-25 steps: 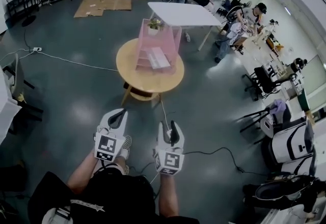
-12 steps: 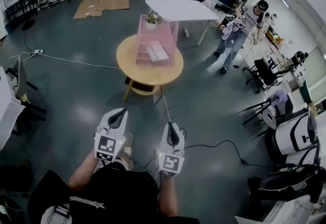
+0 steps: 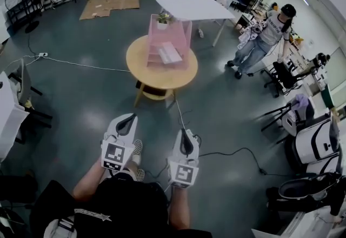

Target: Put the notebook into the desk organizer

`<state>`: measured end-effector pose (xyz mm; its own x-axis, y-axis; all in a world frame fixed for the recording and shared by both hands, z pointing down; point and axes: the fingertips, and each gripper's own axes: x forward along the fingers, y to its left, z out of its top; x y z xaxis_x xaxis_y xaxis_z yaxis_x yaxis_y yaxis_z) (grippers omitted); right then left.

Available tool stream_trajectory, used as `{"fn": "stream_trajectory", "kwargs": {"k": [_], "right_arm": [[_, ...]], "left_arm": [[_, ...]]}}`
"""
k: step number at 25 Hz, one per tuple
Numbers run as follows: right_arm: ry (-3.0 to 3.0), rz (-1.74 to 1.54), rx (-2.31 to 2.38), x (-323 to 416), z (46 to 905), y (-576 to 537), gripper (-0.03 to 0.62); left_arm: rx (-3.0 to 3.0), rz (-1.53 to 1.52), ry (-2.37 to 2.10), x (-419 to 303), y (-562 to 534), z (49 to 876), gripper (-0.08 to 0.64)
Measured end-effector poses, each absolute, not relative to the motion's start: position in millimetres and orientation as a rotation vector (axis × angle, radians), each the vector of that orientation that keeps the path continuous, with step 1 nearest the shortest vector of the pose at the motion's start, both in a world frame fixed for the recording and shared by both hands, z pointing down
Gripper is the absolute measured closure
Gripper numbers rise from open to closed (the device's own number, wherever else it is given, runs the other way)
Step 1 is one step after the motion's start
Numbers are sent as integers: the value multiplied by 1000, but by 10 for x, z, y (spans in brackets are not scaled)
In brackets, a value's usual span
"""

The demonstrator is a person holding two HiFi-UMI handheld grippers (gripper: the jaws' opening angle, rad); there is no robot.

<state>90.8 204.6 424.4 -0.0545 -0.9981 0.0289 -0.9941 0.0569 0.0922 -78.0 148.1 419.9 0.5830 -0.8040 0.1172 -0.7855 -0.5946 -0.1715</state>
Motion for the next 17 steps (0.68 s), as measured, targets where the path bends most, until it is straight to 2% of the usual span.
{"fn": "stream_trajectory", "kwargs": {"k": [17], "right_arm": [[-2232,-92,2092,882,4264,1822,586]], "left_arm": [[-2704,-280,1372,-833,1309,4229,549]]}}
